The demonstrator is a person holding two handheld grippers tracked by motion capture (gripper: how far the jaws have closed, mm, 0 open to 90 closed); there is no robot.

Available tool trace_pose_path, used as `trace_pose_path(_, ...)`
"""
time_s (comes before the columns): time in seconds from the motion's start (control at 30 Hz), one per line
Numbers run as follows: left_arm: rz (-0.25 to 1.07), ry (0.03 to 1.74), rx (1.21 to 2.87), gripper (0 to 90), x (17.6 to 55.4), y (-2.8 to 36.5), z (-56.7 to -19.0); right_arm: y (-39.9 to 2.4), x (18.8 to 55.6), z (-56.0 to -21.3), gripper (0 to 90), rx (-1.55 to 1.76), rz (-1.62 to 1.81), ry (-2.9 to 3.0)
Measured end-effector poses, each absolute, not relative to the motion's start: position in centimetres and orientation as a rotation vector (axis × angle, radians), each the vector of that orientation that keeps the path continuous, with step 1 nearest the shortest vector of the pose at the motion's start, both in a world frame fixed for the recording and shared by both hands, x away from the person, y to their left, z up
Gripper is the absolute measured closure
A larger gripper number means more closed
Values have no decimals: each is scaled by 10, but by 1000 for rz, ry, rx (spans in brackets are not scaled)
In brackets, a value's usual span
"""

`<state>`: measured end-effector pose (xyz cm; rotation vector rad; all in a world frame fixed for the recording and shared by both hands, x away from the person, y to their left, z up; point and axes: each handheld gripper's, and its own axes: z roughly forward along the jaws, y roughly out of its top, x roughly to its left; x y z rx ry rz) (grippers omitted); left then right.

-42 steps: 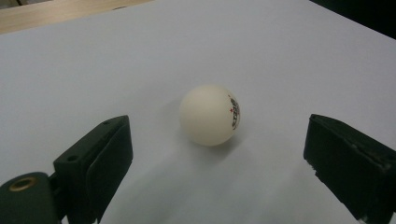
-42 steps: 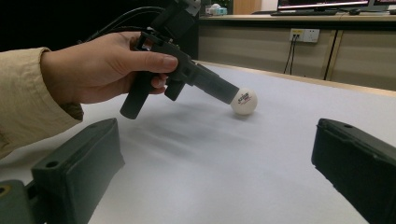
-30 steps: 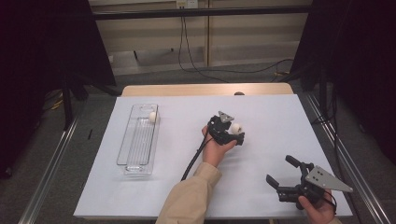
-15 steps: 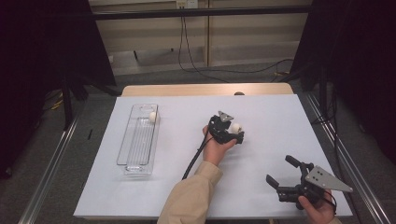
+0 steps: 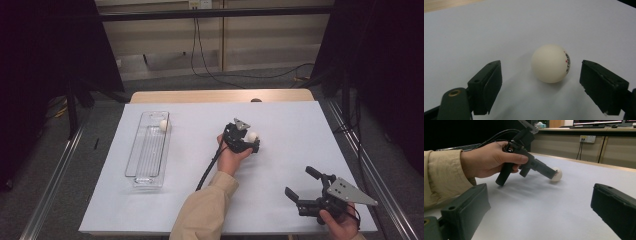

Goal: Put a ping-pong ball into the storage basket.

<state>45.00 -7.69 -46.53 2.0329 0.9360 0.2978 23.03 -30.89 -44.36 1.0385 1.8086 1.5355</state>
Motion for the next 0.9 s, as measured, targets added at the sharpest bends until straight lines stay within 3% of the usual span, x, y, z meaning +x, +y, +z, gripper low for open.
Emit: trace_pose_path(0.9,286,924,2040,339,456,-82,-469,-310,230,-444,10,1041,1537,1810)
